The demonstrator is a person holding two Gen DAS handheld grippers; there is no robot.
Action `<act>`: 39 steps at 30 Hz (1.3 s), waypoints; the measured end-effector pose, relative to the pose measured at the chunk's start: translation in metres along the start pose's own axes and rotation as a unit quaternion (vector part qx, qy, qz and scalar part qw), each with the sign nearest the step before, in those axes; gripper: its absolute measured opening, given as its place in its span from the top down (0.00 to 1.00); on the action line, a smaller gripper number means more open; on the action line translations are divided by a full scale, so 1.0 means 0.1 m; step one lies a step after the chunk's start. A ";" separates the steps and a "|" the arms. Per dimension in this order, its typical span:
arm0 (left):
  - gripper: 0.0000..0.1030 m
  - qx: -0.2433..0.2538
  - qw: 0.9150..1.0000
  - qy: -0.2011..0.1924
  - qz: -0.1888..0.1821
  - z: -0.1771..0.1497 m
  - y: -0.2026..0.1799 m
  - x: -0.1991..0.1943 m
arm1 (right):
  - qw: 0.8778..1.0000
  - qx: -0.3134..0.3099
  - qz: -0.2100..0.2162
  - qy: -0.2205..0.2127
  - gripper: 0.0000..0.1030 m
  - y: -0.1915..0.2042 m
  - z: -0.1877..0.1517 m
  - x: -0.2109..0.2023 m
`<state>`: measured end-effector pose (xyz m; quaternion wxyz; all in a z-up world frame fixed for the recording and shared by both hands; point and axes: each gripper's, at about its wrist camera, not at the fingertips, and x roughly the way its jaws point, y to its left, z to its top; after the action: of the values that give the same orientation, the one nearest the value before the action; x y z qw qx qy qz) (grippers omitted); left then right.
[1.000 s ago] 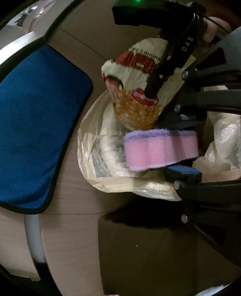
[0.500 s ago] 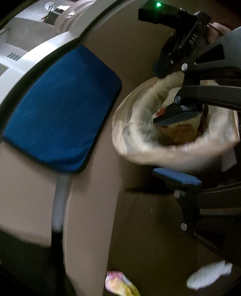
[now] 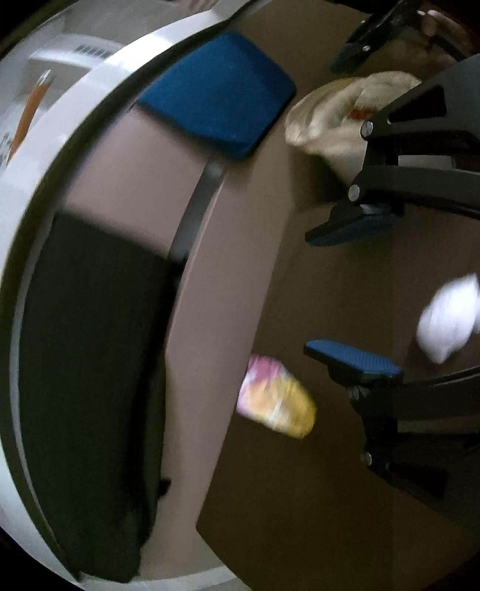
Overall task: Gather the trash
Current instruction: 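Grasp the yellow-pink snack wrapper with the left gripper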
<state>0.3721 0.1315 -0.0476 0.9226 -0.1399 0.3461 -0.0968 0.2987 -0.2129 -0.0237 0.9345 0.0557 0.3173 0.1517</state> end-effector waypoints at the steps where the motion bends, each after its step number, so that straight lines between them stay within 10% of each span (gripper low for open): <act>1: 0.46 -0.006 1.000 0.000 0.004 0.03 0.09 0.04 | 1.000 -0.003 0.005 0.003 0.40 0.08 0.00 0.05; 9: 0.45 -0.086 0.994 0.044 0.041 0.36 0.94 0.66 | 0.998 -0.032 0.043 0.039 0.40 0.66 -0.11 0.49; 19: 0.46 -0.079 0.992 0.076 0.061 0.30 0.87 1.21 | 0.994 -0.025 0.060 0.084 0.40 0.81 -0.27 0.91; 22: 0.66 -0.061 0.993 0.077 0.071 0.24 0.80 1.21 | 0.994 -0.031 0.058 0.091 0.40 0.84 -0.31 0.97; 39: 0.75 -0.033 0.996 0.033 0.071 -0.53 0.92 -0.59 | 0.976 -0.133 0.112 0.130 0.40 1.75 -0.45 1.14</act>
<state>0.3002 0.2244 -0.0795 0.9101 -0.1419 0.3887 -0.0246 0.3135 -0.0101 -0.0893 0.8615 -0.0538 0.4044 0.3023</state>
